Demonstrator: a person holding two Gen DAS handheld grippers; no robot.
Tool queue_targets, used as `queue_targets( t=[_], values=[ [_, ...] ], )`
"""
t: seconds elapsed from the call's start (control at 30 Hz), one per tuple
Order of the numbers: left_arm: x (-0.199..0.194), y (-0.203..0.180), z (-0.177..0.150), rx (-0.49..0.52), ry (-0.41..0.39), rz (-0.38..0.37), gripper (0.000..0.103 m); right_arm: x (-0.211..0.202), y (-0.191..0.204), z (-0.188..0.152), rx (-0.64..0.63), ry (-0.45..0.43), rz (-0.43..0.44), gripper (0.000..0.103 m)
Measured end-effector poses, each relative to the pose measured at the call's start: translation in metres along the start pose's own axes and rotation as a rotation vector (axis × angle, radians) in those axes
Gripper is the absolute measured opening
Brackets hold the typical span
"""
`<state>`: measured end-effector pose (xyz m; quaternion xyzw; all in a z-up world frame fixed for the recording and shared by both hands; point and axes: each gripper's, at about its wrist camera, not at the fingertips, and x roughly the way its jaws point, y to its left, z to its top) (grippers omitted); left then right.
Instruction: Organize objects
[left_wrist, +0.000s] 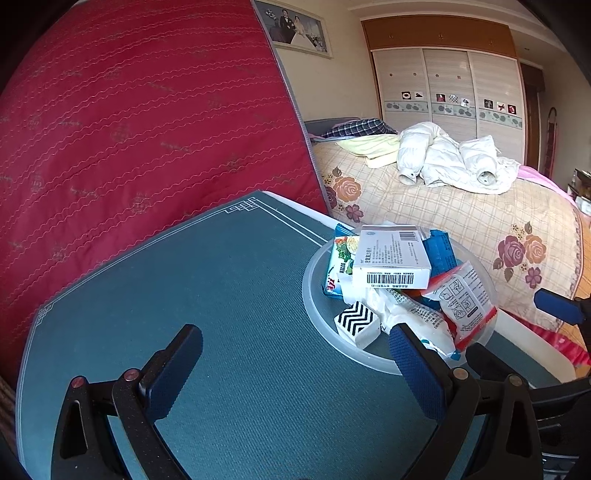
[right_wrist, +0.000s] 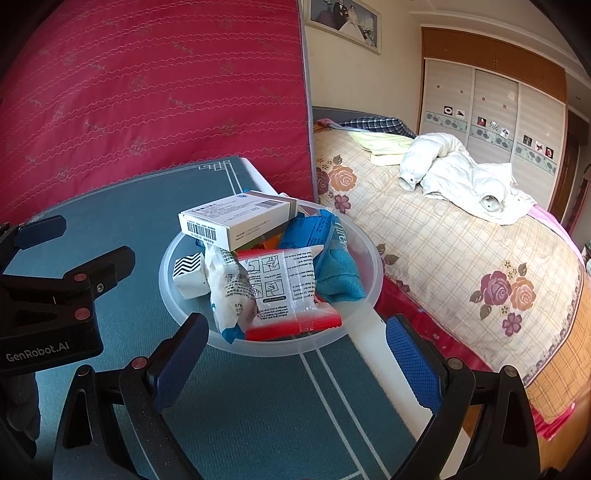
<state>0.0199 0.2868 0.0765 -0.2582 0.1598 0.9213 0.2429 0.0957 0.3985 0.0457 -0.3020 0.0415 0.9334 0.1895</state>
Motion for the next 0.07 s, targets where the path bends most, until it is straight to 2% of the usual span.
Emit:
queue_targets(
  t=[0.07],
  values=[
    [-0.0001, 0.0009, 0.0002, -0.001, 0.003, 0.002, 0.103, -0.0001, 0.0005, -0.0005, -0.002, 0.000, 0.004, 0.098]
  ],
)
